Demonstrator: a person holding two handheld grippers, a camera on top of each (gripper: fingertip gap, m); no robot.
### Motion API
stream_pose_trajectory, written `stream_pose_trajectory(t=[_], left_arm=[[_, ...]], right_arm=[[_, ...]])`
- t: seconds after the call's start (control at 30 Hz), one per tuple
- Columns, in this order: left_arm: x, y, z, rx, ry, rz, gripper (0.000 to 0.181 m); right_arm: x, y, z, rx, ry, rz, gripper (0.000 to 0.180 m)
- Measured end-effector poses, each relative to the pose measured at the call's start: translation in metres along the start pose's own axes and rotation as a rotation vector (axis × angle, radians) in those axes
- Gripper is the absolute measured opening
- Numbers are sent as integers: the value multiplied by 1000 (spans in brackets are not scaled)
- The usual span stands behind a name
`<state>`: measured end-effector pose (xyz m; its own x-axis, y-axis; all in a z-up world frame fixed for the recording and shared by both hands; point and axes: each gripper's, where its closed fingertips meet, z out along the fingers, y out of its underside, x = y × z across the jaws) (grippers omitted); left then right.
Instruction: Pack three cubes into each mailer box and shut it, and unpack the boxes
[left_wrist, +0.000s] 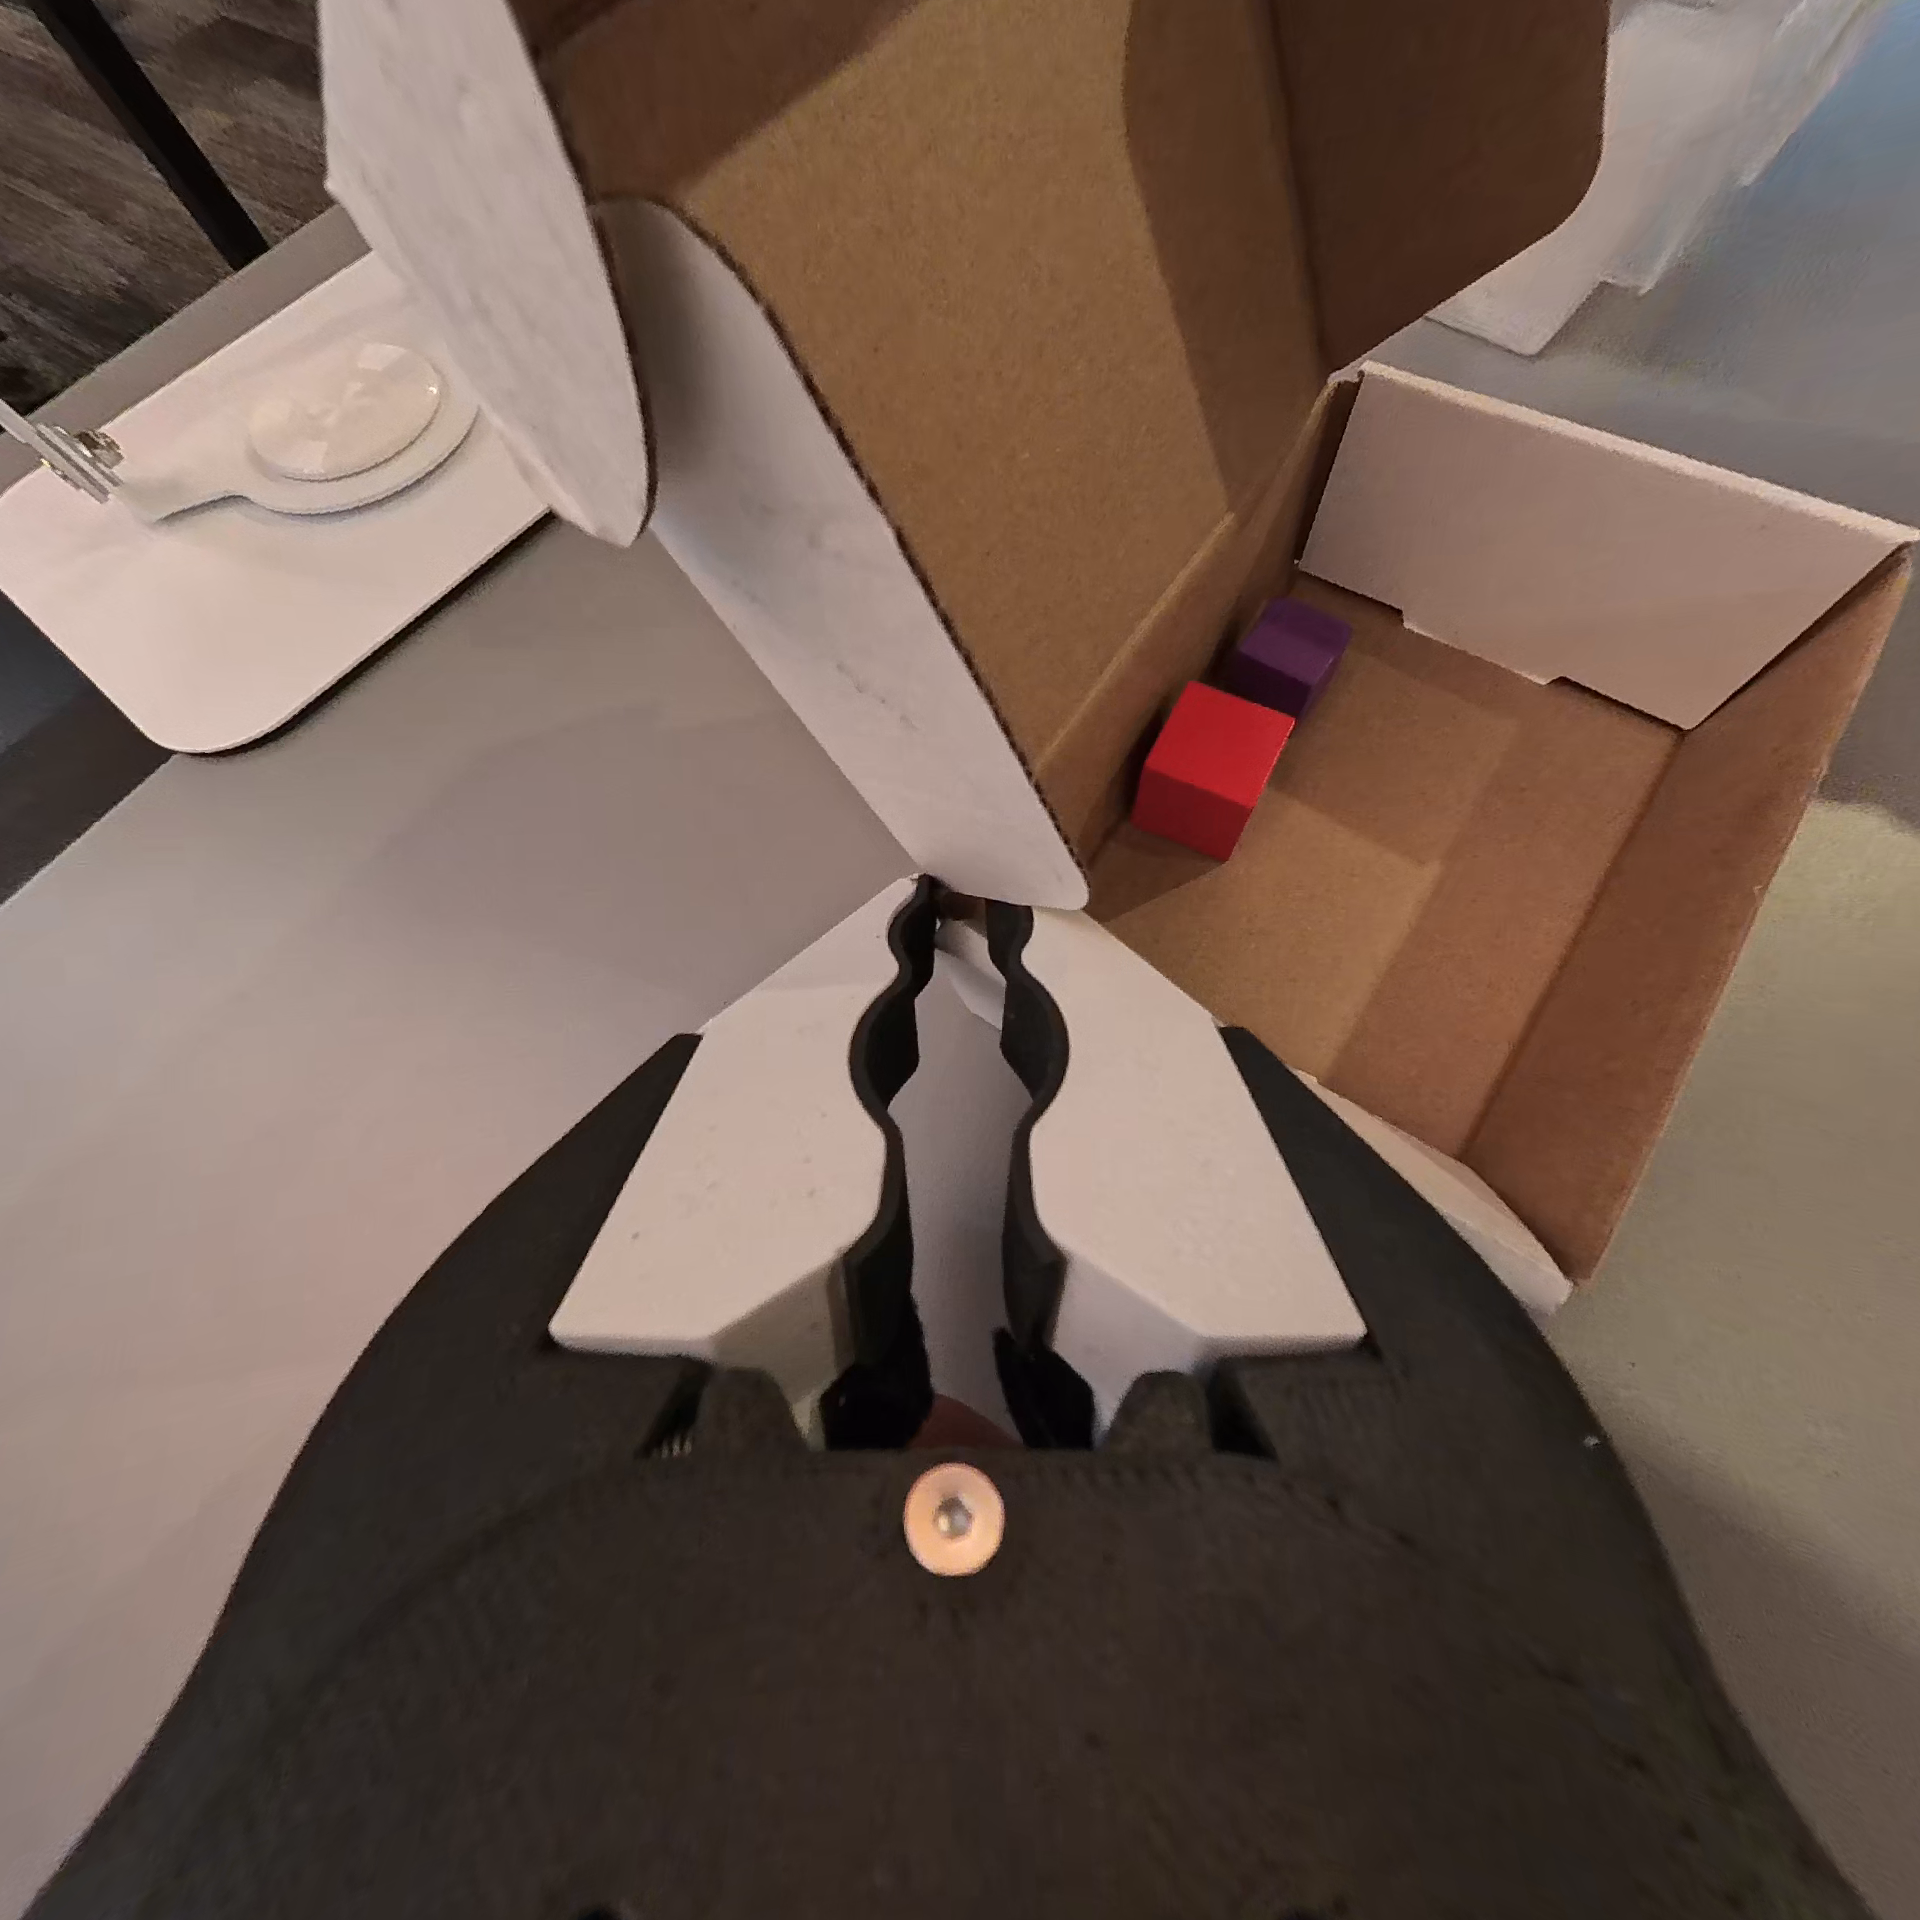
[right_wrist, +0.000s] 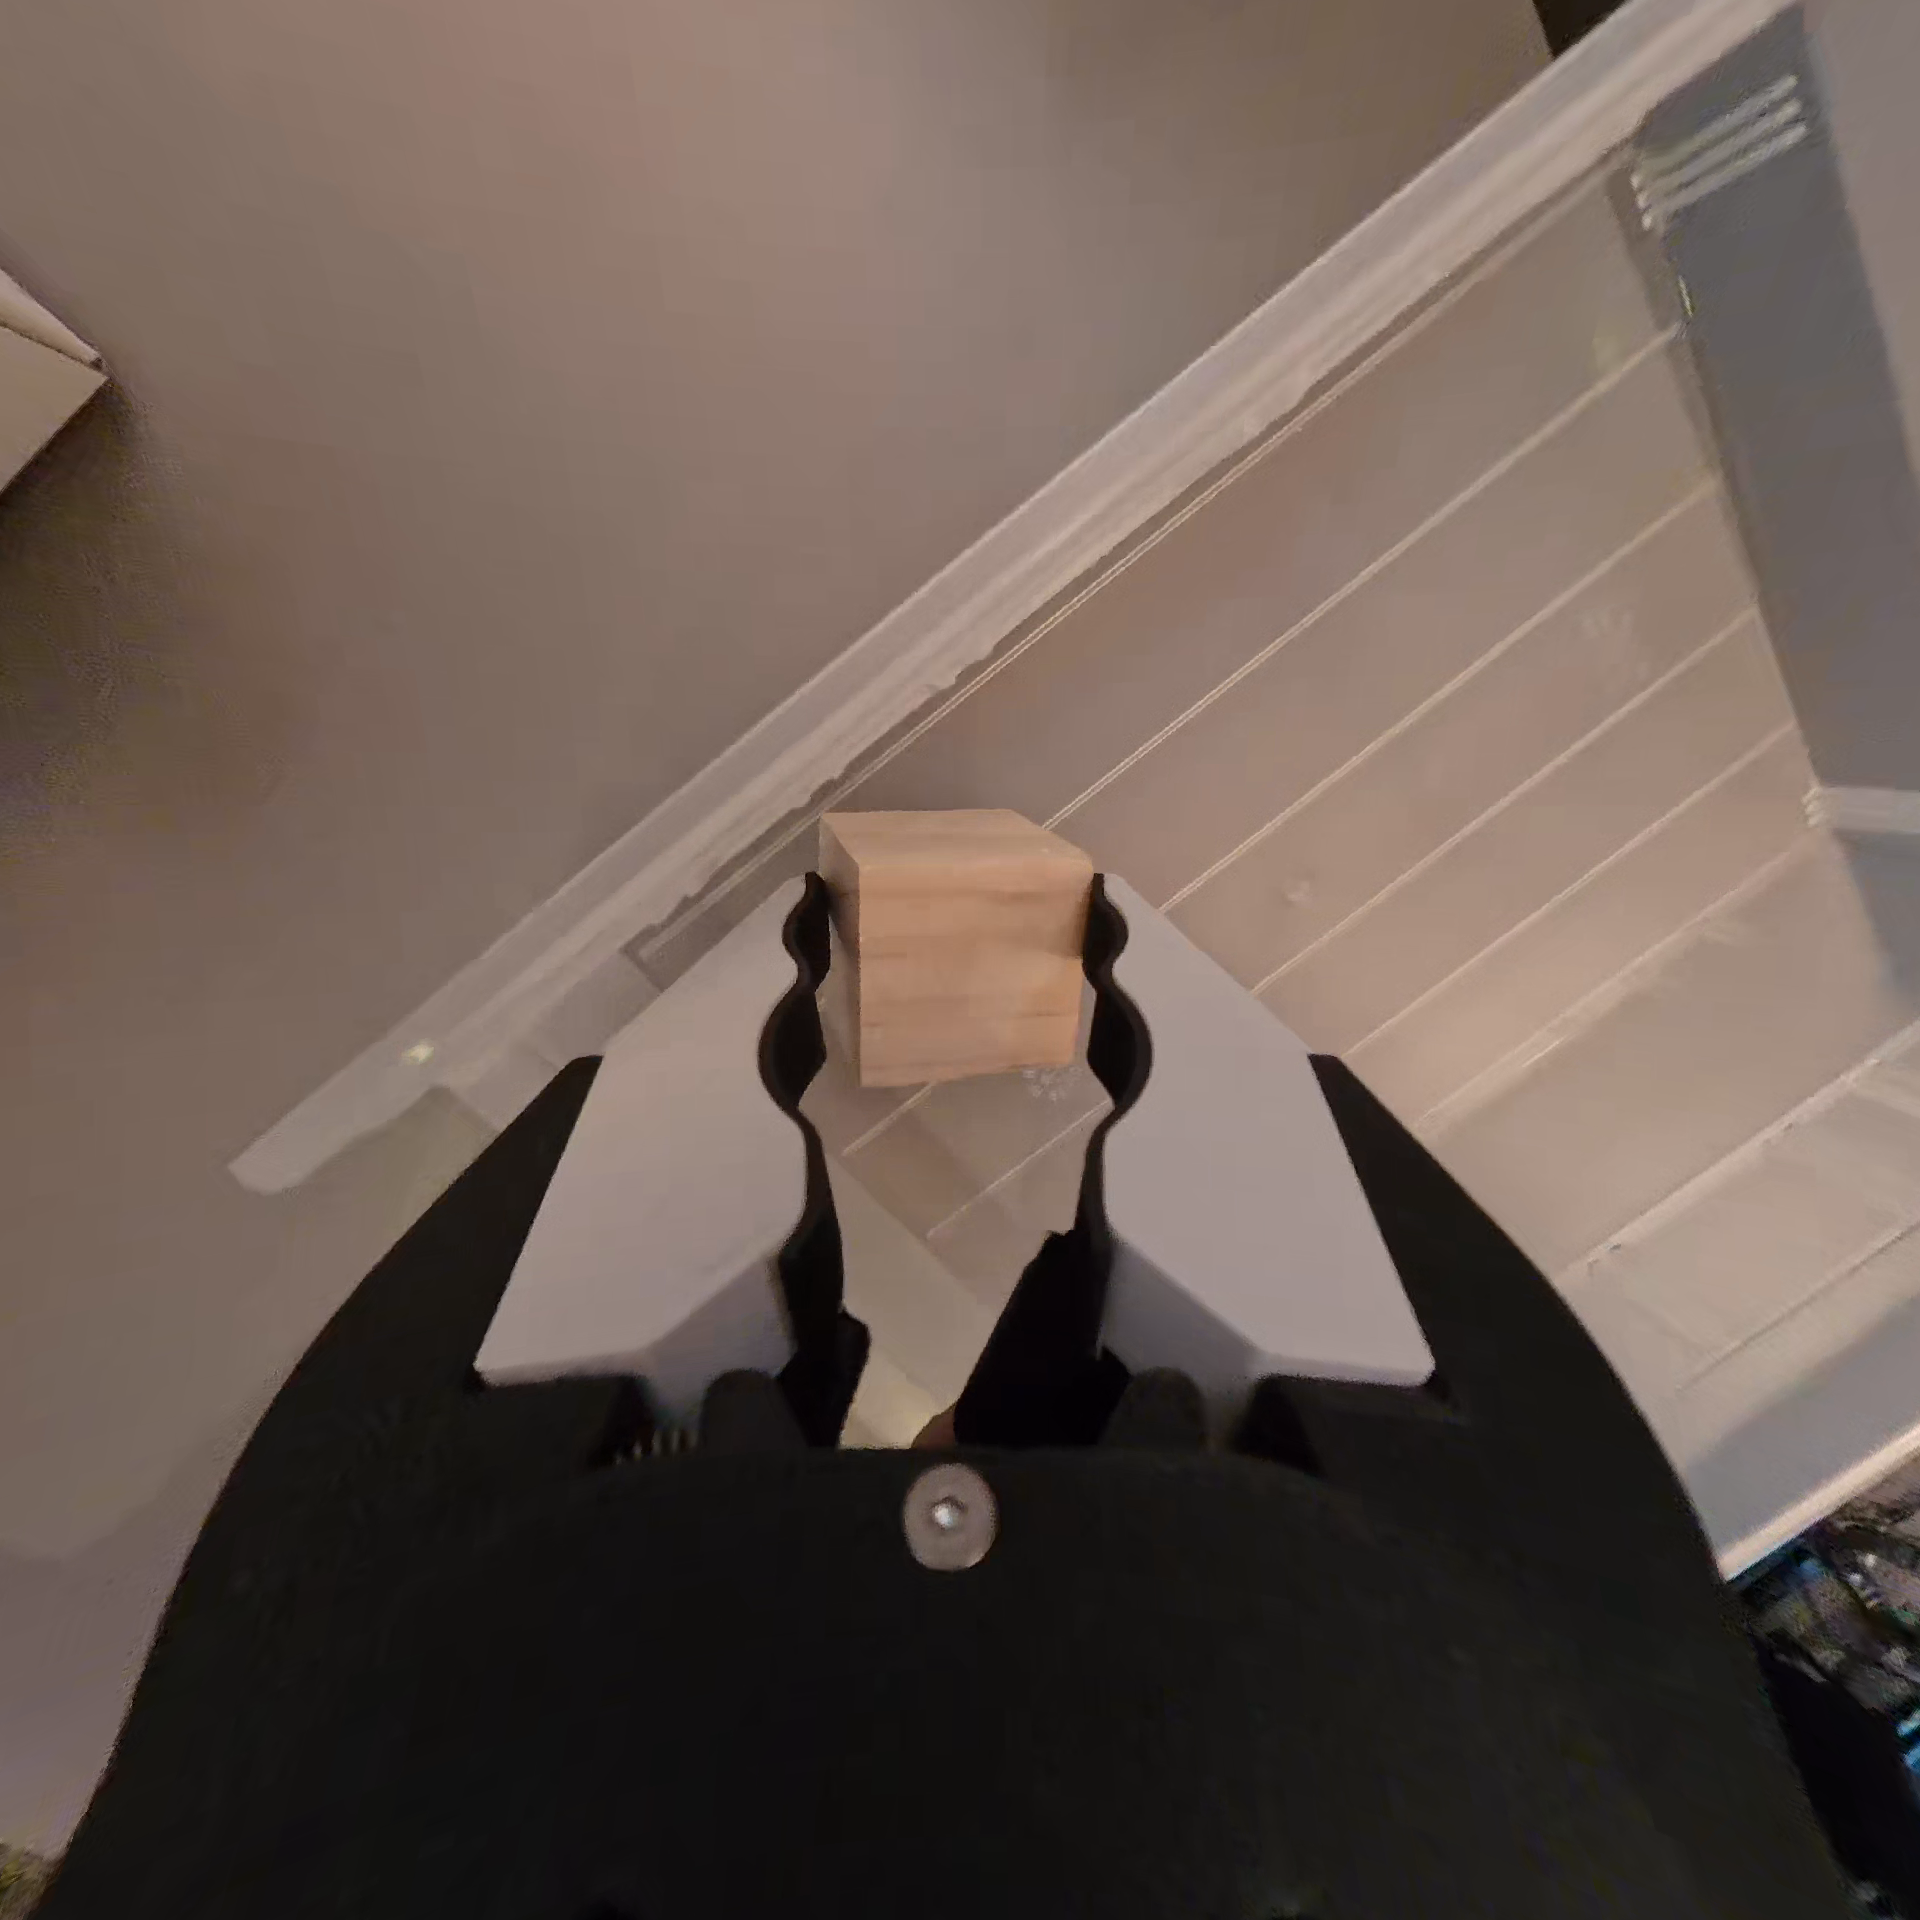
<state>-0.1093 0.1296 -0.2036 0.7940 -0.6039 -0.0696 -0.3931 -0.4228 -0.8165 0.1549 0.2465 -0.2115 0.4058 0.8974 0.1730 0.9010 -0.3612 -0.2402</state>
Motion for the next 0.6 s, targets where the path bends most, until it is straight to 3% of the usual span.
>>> stream_pose_trajectory(t=[0.17,0.27,0.4,0.43,0.53,0.6], left_arm=[[0,0,0,1,2,-2,7],[0,0,0,2,1,-1,7],[0,0,0,2,2,-1,7],[0,0,0,3,3,-2,7],[0,0,0,4,4,-3,7],[0,0,0,2,1,1,7]], right_arm=[[25,-8,-4,52,69,-215,48],[32,-8,9,37,22,-339,47],[31,1,25,-68,-37,-374,48],[30,0,22,-67,-39,-367,59],[41,-9,-11,-19,88,-367,73],[40,-26,-55,72,207,-366,68]])
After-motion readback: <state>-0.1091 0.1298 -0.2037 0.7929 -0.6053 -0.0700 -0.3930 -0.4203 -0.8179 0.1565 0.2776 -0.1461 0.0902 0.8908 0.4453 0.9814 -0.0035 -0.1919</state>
